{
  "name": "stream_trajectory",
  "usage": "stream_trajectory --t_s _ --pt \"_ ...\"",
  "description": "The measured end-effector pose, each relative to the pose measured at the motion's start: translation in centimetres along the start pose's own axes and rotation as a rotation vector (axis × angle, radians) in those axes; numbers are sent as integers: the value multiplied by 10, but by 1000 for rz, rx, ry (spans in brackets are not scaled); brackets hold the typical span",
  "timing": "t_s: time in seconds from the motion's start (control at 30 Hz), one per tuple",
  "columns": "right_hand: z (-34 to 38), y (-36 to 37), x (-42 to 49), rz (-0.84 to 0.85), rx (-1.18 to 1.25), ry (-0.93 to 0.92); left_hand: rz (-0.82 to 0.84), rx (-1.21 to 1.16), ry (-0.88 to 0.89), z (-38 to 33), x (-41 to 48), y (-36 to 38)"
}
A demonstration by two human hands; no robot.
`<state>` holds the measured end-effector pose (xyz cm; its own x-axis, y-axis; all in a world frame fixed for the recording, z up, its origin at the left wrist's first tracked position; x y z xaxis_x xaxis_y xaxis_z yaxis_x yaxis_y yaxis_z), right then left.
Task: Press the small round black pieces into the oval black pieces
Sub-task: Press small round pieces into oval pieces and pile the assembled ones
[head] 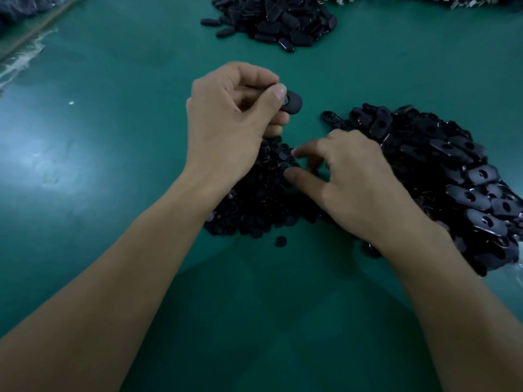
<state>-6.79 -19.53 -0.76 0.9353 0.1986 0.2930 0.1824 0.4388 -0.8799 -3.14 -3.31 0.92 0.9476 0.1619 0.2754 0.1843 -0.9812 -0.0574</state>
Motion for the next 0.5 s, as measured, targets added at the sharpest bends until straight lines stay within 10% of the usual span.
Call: stream_trajectory --t_s 0.5 --pt "4 4 -4 4 98 -8 19 31 -1 2 -2 2"
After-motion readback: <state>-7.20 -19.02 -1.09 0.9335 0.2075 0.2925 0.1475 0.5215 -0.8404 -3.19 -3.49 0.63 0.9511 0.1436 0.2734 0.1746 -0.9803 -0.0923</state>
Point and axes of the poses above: each hand's wrist, its own x-axis towards the middle knuckle, its own y-axis out of the palm, z = x × y, the point moved 1 cm from there along x, towards the middle knuckle, and after that the axes turned 5 degrees about -z, right-handed, at the moved point
